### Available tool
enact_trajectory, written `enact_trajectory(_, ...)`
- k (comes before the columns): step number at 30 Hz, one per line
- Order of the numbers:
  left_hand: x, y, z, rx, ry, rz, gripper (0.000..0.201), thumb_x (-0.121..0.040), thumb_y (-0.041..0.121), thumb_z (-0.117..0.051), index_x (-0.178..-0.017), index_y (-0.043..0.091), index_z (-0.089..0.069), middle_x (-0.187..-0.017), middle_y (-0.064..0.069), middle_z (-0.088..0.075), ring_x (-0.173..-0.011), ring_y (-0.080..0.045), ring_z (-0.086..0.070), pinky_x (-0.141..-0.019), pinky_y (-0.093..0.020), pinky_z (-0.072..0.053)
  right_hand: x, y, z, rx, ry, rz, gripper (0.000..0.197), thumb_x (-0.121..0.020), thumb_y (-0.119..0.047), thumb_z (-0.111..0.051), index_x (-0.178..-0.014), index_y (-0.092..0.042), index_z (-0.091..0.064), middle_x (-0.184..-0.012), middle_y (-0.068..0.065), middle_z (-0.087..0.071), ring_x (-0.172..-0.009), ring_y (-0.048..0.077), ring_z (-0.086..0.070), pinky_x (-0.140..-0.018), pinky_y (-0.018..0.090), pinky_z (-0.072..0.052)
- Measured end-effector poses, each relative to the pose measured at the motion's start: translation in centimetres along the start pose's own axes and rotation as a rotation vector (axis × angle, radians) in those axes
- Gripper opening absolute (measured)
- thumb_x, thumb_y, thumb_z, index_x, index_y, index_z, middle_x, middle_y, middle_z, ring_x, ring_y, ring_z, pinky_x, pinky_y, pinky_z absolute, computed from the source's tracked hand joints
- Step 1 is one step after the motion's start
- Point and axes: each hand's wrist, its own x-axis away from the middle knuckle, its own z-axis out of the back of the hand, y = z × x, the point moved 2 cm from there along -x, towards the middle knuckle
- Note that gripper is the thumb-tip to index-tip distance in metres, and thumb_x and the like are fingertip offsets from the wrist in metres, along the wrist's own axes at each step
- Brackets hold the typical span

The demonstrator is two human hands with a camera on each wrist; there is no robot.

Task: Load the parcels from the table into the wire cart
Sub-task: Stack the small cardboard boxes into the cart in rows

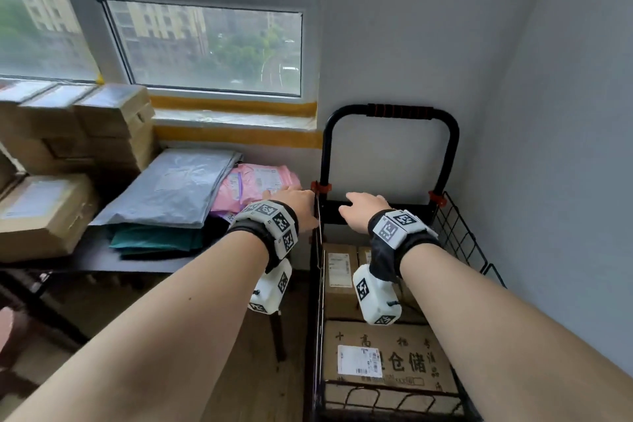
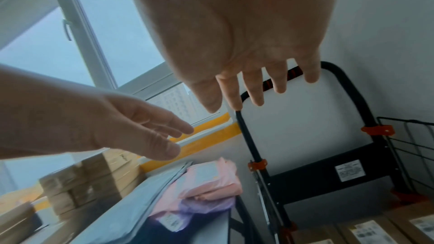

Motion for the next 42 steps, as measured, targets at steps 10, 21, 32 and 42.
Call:
enact_trajectory(10,4.7,-12.6,2.4,-0.010,0.045,0.147,0.056,-0.085,0.042,-0.060,-0.136,0.022,-0.048,-0.140,-0.004,-0.047,-0.131,-0.025,-0.040,-0.108,-0.047,-0.032,2.4,-14.5,-0.7,0.154,-0.023,0.217,0.043,-0.100,-0.029,-0.036,-0.137,-0.011,-0.046,-0.141,0.012,-0.048,-0.130,0.028,-0.044,-0.104,0.031,-0.034)
enact_trajectory(21,5.7,-36.8,5.0,-0.022,0.059,0.263,0.054,-0.091,0.041,-0.054,-0.140,0.023,-0.042,-0.143,-0.003,-0.042,-0.134,-0.025,-0.037,-0.111,-0.050,-0.024,-1.5,-37.8,-4.0,0.105,-0.026,0.350,0.049,-0.101,-0.030,-0.034,-0.148,-0.018,-0.031,-0.155,0.004,-0.030,-0.141,0.024,-0.031,-0.113,0.031,-0.027)
enact_trajectory(32,7.9,-60.7,8.0,0.015,0.105,0.388,0.054,-0.090,0.039,-0.055,-0.141,0.028,-0.040,-0.144,-0.001,-0.041,-0.133,-0.023,-0.037,-0.109,-0.047,-0.029,-4.3,-60.9,-7.8,0.054,-0.095,0.443,0.046,-0.100,-0.029,-0.038,-0.145,-0.017,-0.038,-0.151,0.003,-0.038,-0.137,0.024,-0.038,-0.109,0.031,-0.032)
enact_trajectory(42,6.5,-72.7,6.6,0.253,0.136,0.607,0.066,-0.088,0.038,-0.059,-0.144,0.019,-0.031,-0.146,-0.010,-0.031,-0.135,-0.031,-0.033,-0.109,-0.049,-0.032,-10.5,-70.4,-12.1,0.058,-0.205,0.478,0.045,-0.100,-0.033,-0.039,-0.133,-0.005,-0.050,-0.138,0.011,-0.051,-0.127,0.028,-0.049,-0.101,0.031,-0.040)
